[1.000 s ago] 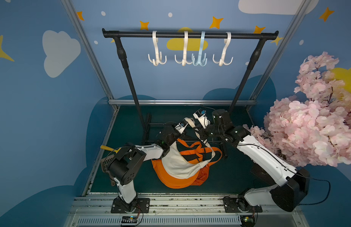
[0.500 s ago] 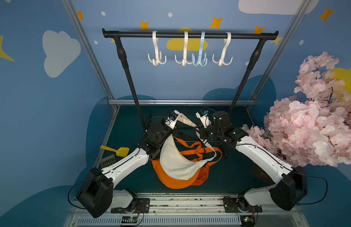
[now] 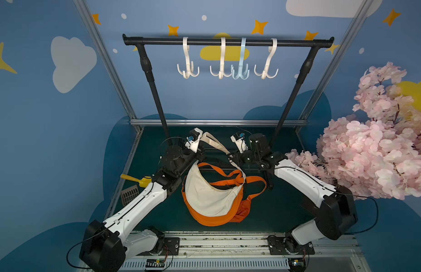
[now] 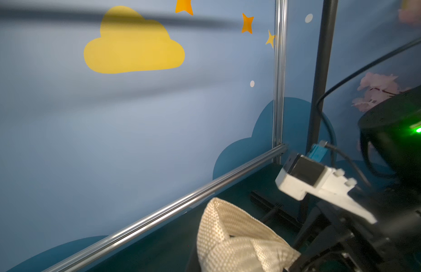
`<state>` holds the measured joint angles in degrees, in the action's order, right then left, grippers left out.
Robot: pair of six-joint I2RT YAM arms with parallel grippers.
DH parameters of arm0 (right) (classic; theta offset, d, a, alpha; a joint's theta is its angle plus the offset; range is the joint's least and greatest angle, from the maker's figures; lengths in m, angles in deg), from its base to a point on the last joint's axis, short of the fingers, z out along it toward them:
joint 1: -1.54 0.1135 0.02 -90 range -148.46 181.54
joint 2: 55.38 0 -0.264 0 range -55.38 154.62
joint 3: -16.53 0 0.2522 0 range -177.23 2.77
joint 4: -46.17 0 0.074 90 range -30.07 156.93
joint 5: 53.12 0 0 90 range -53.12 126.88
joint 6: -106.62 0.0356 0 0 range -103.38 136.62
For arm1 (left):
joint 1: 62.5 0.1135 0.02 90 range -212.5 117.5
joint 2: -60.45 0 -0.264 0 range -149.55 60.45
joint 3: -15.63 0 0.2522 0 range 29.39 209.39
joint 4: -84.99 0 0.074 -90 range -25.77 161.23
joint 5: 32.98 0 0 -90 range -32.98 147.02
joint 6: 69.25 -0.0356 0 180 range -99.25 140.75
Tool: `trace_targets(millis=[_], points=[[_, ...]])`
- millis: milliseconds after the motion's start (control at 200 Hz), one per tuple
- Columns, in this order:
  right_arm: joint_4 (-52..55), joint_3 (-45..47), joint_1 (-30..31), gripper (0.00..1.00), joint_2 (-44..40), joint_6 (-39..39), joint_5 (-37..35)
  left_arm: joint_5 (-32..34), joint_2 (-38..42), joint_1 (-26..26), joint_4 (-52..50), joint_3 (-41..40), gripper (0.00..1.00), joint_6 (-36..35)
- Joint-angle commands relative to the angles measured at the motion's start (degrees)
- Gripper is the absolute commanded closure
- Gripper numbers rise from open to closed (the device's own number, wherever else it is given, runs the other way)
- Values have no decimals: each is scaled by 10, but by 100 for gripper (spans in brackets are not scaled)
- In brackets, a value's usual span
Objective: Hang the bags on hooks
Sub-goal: Pick up the bag from the bag.
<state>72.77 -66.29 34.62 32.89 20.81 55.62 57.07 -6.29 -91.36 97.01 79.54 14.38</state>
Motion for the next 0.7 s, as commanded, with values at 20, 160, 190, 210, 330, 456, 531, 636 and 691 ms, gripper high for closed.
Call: trace_targets(millis=[20, 160, 190, 210, 330, 456, 531, 636, 691], points=[[4, -16, -2, 69, 23, 15, 23, -19, 7, 3, 16, 19, 92, 20], [-3, -30, -1, 91, 39, 19, 22, -12, 12, 8, 14, 19, 93, 22], [-4, -32, -1, 97, 39, 19, 21, -11, 15, 11, 14, 20, 94, 24], [-4, -34, -1, 100, 40, 19, 19, -11, 16, 14, 13, 20, 94, 26], [-4, -46, -1, 100, 29, 16, 12, -10, 25, 39, -1, 29, 95, 39], [4, -70, 7, 100, 0, 9, -20, 4, 30, 69, -36, 58, 96, 50], [17, -100, 18, 100, -19, -6, -53, 5, 33, 88, -60, 86, 96, 57], [25, -150, 34, 100, -39, -22, -92, 13, 33, 119, -101, 133, 96, 73], [24, -178, 46, 100, -46, -30, -115, 13, 31, 134, -117, 154, 96, 80]])
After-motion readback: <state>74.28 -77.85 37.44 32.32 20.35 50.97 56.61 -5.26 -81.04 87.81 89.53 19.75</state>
